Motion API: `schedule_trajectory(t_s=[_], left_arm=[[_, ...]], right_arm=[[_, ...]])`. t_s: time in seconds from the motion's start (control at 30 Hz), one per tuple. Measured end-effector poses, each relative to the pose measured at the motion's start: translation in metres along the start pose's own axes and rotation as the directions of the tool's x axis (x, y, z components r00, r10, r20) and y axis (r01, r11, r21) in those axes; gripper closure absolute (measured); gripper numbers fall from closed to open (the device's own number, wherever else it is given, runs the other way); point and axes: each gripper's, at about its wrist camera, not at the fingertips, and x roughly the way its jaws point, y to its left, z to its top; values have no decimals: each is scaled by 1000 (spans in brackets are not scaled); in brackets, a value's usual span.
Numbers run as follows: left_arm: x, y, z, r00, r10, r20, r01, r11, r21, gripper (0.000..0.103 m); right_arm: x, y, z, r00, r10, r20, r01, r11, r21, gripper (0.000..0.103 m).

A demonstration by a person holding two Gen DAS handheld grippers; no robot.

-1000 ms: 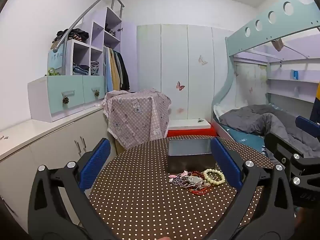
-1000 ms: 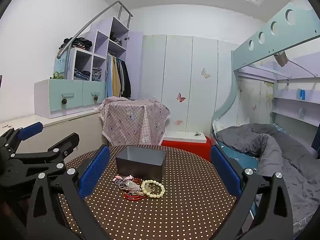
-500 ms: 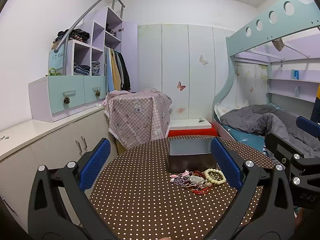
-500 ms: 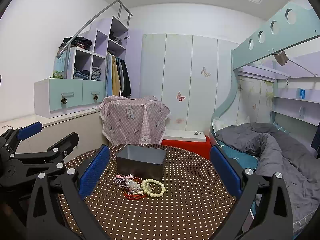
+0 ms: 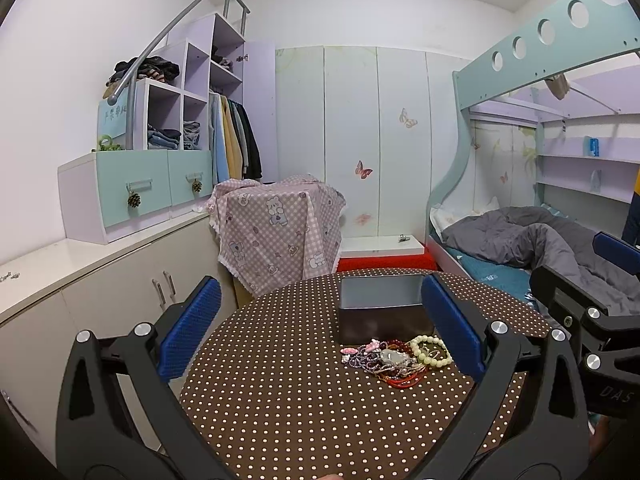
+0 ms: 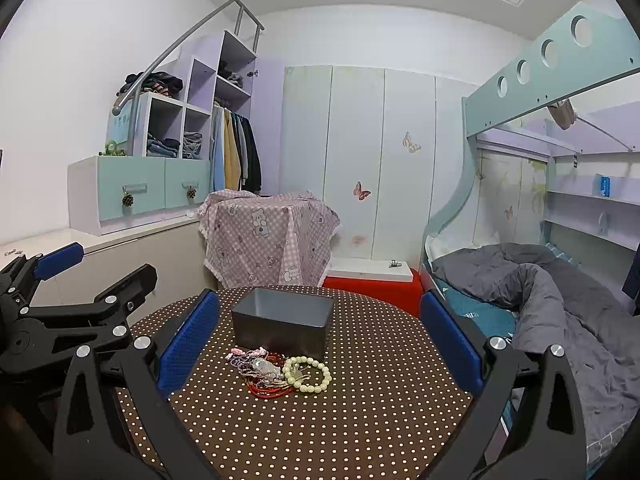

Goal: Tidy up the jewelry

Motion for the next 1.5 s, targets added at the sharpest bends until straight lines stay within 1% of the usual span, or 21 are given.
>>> schedule_trajectory(t_s=[0.63, 0.83, 1.13, 1.33, 1.5], left_arm=[[6, 0, -2, 1000, 8, -6, -8, 1000, 6, 5], [7, 0, -3, 1000, 12, -7, -12, 1000, 10, 5], [6, -3, -5, 1000, 15, -18, -15, 1000, 16, 5], [9, -2, -7, 999, 12, -33, -12, 1000, 1, 5], [12, -2, -8, 999, 10, -43, -10, 1000, -2, 5]], right_arm=[[1, 1, 1, 1000, 2, -7, -2, 1000, 1, 7], [2, -2, 2, 1000, 11, -27, -10, 1000, 24, 7], [3, -2, 0, 999, 13, -35, -12, 1000, 25, 7], [10, -1, -5, 997, 21, -69, -19, 1000, 16, 7], [13, -2, -7, 997, 23, -75, -21, 1000, 17, 7]])
